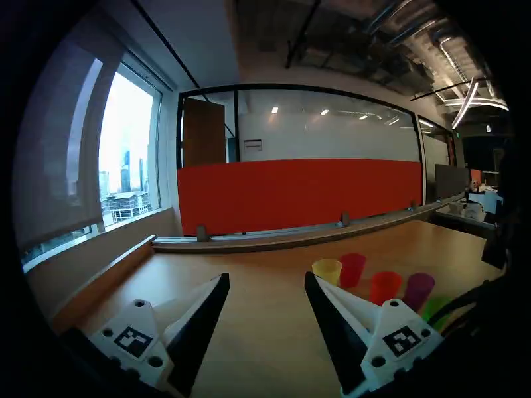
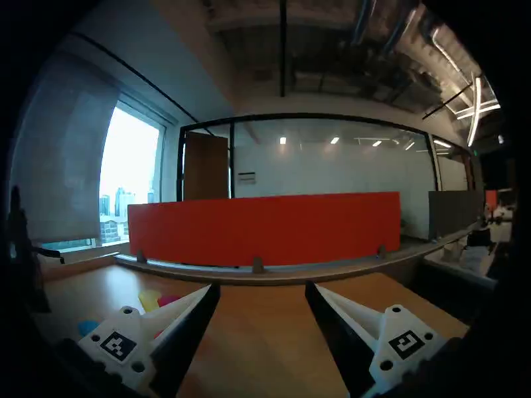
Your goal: Pour water
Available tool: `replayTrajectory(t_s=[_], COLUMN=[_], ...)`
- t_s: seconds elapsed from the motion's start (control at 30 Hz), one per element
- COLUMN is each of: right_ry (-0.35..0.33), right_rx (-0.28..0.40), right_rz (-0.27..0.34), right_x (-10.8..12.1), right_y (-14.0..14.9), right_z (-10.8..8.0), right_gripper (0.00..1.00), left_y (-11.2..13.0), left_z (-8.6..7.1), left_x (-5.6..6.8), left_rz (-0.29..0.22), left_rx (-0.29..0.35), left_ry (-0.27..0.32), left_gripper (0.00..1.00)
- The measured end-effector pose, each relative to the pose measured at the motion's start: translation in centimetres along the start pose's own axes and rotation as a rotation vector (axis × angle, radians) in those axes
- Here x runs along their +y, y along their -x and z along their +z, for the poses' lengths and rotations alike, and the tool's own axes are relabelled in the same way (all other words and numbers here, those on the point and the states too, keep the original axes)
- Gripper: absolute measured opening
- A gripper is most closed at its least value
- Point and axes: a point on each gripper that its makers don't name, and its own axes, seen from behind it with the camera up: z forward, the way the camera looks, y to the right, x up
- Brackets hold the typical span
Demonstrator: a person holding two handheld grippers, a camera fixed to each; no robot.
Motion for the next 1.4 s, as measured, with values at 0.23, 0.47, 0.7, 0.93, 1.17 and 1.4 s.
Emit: replayTrajectory(t_s=[0.23,0.47,0.7,0.93,1.17,1.4], right_ry=[0.049,0.080,0.110,0.119,0.124,0.123], right_rx=[0.007,0.013,0.023,0.011,0.005,-0.003], right_rz=[0.023,0.035,0.054,0.085,0.075,0.056], right_x=[0.8,1.3,2.0,2.2,1.6,1.1], right_y=[0.9,1.5,1.8,1.7,1.8,1.9], right_z=[-0.4,-0.9,-1.0,-0.7,-0.7,-0.7], right_gripper=[0.99,0.99,0.99,0.99,0.99,0.99], left_y=[-0.6,0.3,0.9,2.9,4.6,5.2], left_z=[0.3,0.5,0.5,0.5,0.5,0.4], left_x=[0.8,0.4,-0.4,-1.0,-1.2,-0.7], left_rz=[-0.030,-0.061,-0.109,-0.113,-0.098,-0.113], left_rx=[0.047,0.070,0.101,0.106,0.102,0.110], left_ry=[-0.004,-0.030,-0.060,-0.081,-0.110,-0.109], left_gripper=[0.84,0.84,0.83,0.84,0.84,0.83])
